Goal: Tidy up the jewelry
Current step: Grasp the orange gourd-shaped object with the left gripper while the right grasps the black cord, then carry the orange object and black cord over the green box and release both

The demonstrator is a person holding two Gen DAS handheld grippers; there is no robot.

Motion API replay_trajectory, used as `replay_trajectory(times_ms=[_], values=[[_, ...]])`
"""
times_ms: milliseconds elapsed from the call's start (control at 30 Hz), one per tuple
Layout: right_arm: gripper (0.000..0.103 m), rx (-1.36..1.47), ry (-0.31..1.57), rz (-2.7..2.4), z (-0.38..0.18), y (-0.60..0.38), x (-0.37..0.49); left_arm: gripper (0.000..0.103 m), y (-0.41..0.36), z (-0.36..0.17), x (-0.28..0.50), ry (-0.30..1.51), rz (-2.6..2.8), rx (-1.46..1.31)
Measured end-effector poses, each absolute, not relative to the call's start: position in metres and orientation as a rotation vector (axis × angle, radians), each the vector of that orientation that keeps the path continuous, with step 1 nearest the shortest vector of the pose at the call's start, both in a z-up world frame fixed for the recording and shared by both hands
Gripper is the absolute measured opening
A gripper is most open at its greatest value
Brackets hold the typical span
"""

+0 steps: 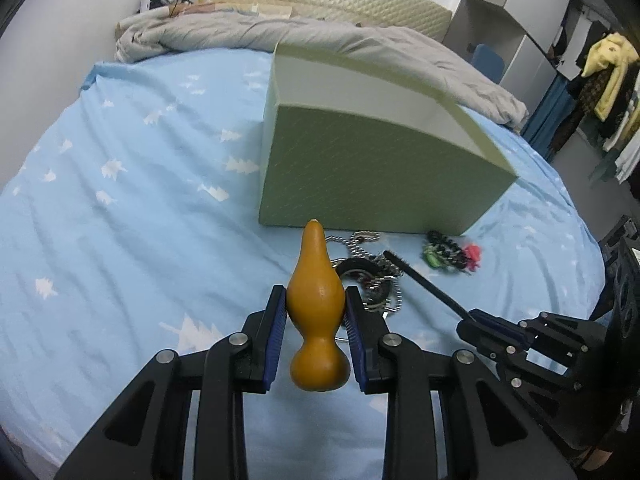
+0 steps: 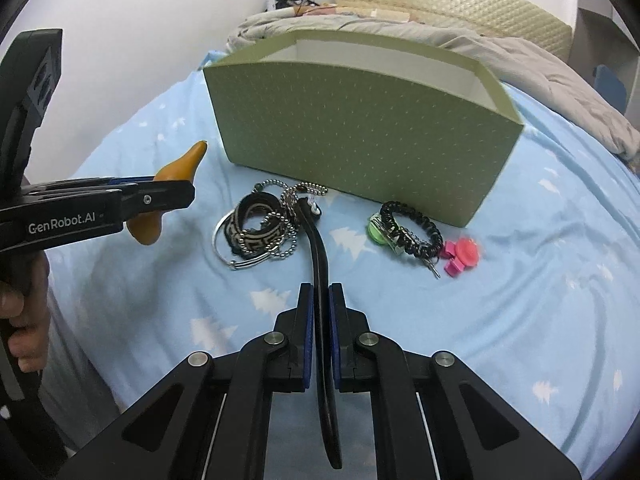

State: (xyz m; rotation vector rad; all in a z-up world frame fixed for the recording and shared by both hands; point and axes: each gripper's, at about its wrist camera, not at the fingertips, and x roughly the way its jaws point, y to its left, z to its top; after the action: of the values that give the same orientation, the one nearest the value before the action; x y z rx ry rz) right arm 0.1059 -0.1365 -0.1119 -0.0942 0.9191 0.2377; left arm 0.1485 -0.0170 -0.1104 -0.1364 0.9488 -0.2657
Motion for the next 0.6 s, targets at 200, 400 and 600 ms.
replay_trajectory(times_ms=[200, 400, 600], values=[[0.005, -0.062, 0.879, 0.200, -0.094, -0.141, 0.087, 0.029, -0.024, -0.091, 0.126, 0.918, -0.286, -0.120], [0.005, -0.047, 0.841, 0.160, -0.075, -0.141, 0.067, 0.029, -0.027, -0.076, 0.108, 0.900, -0.308, -0.109], [0.005, -0.021, 0.795, 0.110, -0.056, -0.143, 0.062, 0.029, -0.027, -0.060, 0.101, 0.880, -0.326, -0.100]])
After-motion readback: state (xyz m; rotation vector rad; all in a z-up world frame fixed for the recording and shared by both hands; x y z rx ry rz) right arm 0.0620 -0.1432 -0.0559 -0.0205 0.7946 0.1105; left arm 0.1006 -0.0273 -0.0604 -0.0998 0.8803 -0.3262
